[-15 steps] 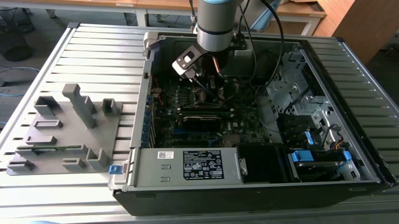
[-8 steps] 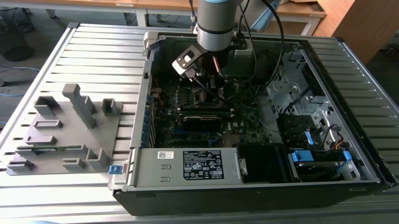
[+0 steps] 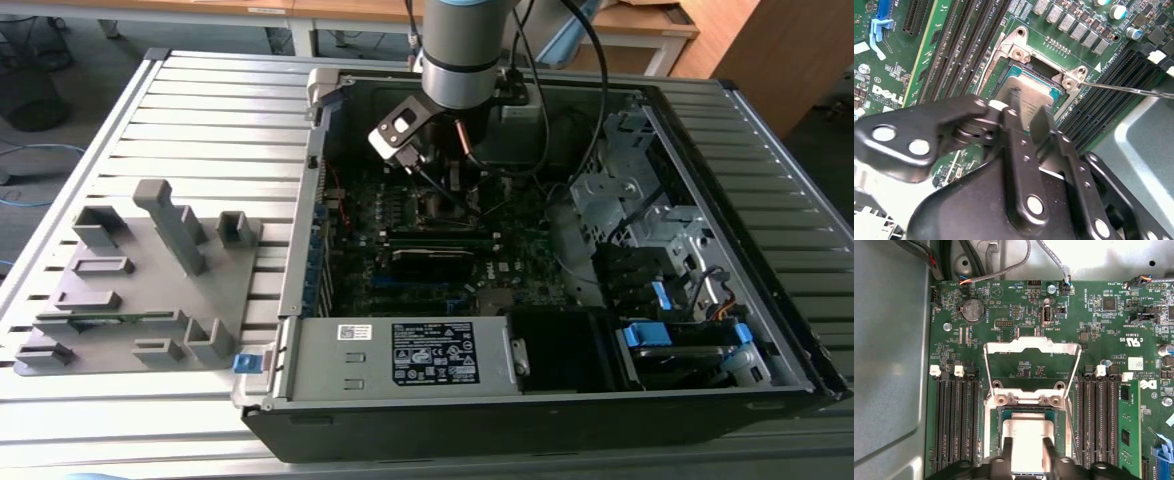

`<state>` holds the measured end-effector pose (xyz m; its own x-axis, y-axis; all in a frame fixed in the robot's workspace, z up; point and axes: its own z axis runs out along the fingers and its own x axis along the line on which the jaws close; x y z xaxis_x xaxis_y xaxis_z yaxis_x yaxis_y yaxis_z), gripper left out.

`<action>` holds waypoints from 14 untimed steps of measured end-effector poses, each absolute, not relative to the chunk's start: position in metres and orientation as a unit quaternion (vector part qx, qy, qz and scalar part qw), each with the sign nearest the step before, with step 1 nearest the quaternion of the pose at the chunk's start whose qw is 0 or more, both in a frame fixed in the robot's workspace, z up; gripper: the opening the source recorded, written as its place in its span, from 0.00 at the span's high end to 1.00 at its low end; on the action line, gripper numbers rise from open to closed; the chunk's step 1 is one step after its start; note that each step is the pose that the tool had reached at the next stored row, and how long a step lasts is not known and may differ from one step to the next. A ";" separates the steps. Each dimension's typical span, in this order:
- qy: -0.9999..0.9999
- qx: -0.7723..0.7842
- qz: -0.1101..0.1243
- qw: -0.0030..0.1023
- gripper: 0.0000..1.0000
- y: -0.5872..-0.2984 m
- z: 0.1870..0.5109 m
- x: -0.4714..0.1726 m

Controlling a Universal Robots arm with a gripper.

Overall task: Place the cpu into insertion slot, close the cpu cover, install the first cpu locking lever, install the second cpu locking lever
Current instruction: 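Place the cpu into insertion slot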

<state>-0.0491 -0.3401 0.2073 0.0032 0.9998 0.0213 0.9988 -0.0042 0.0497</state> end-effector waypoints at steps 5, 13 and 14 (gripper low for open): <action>0.706 0.708 0.025 0.010 0.82 -0.340 0.208 -0.049; 0.706 0.708 0.025 0.010 0.89 -0.340 0.208 -0.049; 0.706 0.708 0.025 0.010 0.89 -0.340 0.209 -0.049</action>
<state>-0.0492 -0.3401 0.2085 0.0031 0.9998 0.0213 0.9988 -0.0042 0.0497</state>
